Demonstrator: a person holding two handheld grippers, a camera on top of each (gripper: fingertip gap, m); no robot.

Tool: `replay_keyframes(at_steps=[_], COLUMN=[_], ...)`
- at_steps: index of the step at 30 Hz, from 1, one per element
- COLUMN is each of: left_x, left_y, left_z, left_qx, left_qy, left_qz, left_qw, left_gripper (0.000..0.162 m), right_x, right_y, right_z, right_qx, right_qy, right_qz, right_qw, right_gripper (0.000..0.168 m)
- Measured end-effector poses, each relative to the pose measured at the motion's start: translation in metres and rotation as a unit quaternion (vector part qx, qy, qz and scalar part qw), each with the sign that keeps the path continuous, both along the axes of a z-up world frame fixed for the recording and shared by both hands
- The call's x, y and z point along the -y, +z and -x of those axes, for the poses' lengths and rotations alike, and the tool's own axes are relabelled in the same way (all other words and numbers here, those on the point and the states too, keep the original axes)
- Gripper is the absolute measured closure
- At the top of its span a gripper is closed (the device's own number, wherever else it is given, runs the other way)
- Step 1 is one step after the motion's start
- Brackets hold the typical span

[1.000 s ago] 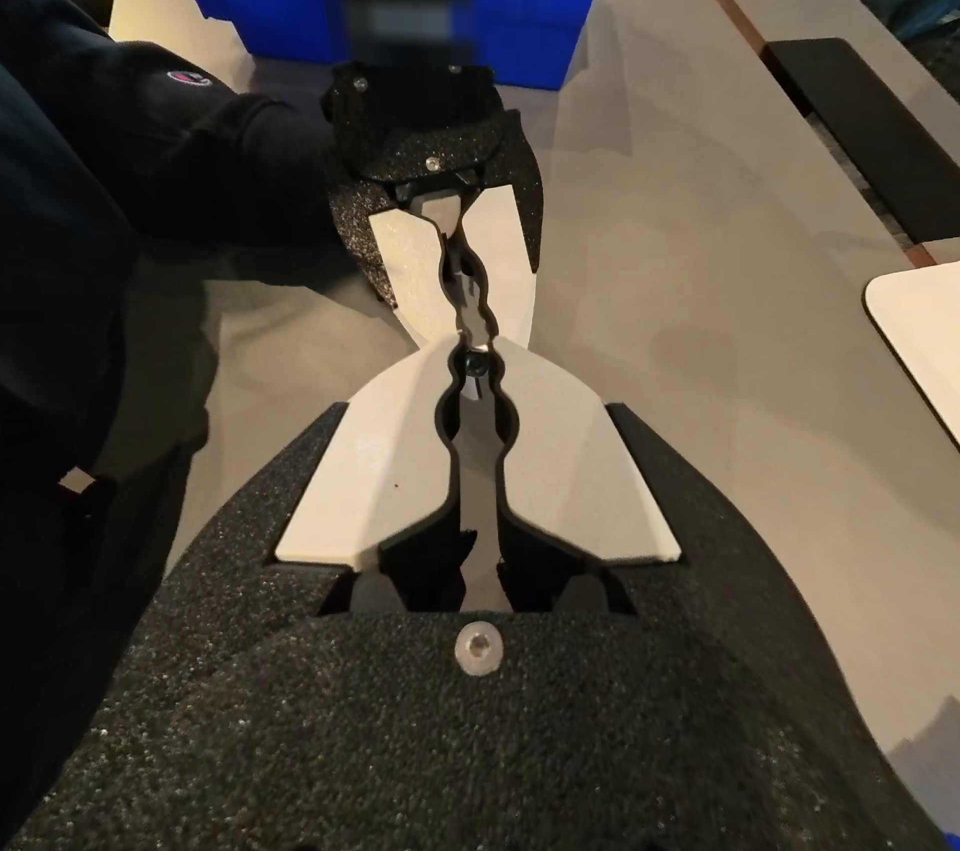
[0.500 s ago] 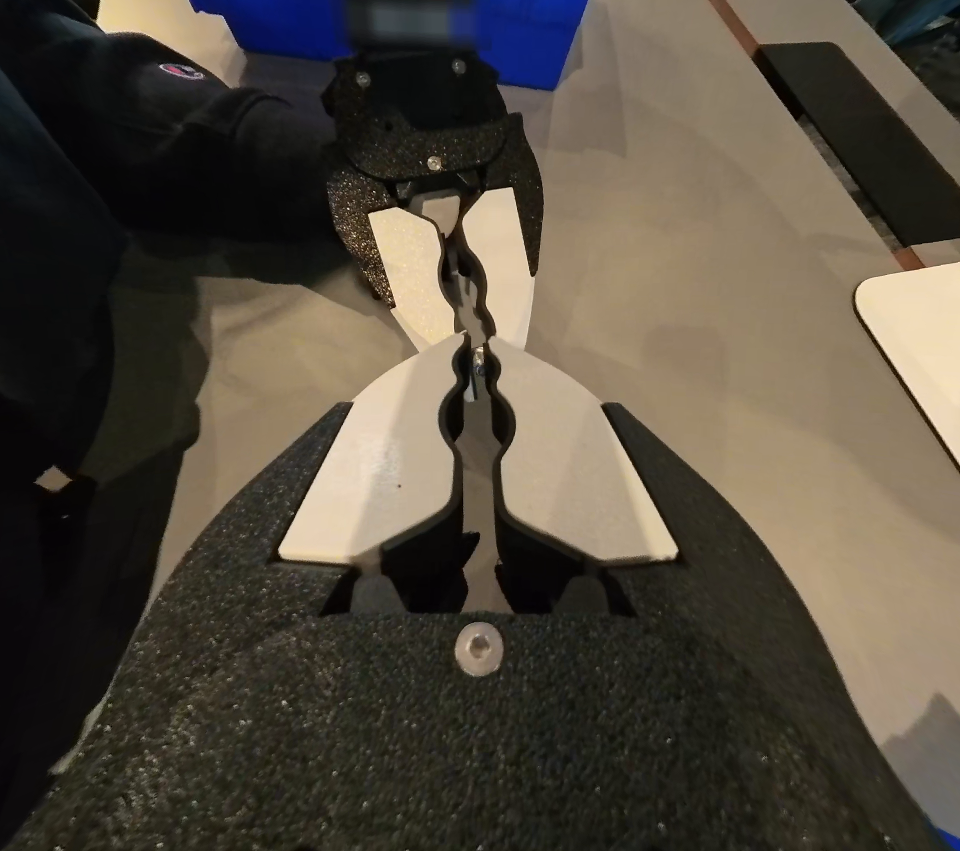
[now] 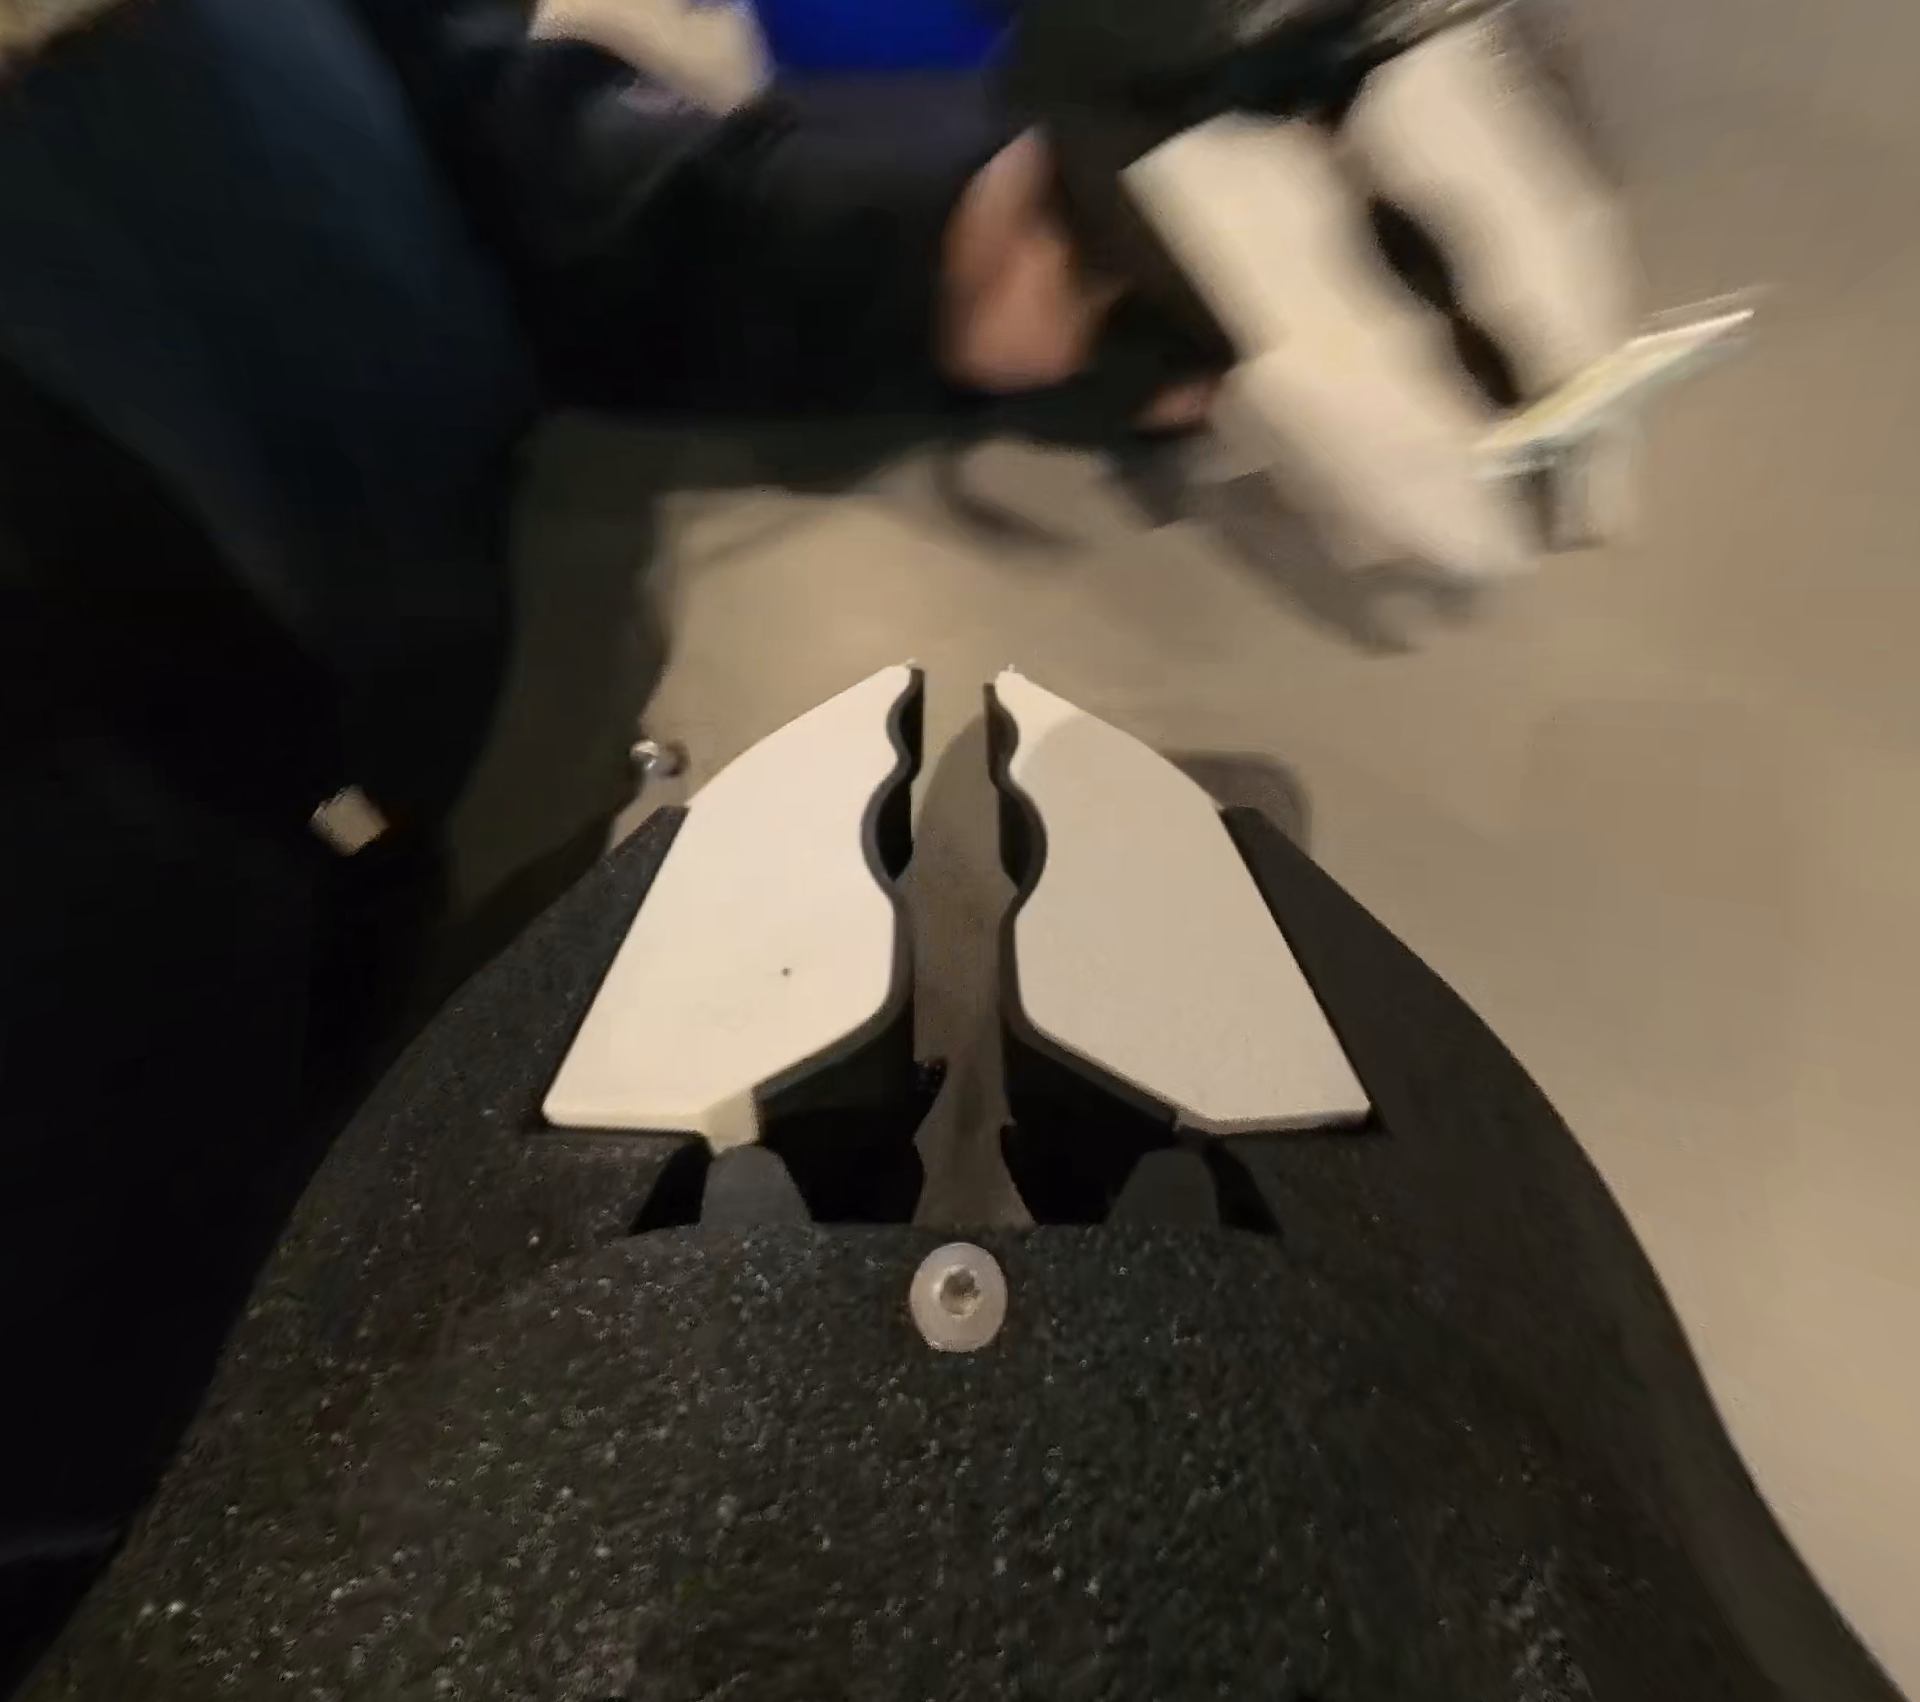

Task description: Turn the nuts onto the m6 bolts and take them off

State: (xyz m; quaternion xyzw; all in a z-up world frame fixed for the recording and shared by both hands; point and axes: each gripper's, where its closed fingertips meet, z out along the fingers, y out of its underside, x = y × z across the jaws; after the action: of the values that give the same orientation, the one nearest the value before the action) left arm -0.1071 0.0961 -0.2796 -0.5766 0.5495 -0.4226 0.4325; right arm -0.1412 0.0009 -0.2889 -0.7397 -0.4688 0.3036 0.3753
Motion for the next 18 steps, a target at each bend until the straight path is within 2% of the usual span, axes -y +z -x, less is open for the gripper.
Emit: replay_keyframes(at_steps=[4, 8, 18], left_x=[0.002, 0.004, 0.005], left_y=[0.0, -0.001, 0.001], left_z=[0.0, 0.0, 0.001], left_qx=[0.001, -0.001, 0.004], left_qy=[-0.005, -0.012, -0.015], left_qz=[-0.003, -0.009, -0.005], left_qw=[1.0, 1.0, 1.0], left_gripper=[0.152, 0.151, 0.151], right_x=[0.034, 0.067, 0.08], right_y=[-0.027, -0.03, -0.029], right_z=[0.018, 0.022, 0.016], right_qx=[0.033, 0.025, 0.027], right_qy=[0.082, 0.144, 0.079], right_qz=[0.035, 0.076, 0.052], right_qw=[0.995, 0.986, 0.995], right_gripper=[0.149, 0.143, 0.143])
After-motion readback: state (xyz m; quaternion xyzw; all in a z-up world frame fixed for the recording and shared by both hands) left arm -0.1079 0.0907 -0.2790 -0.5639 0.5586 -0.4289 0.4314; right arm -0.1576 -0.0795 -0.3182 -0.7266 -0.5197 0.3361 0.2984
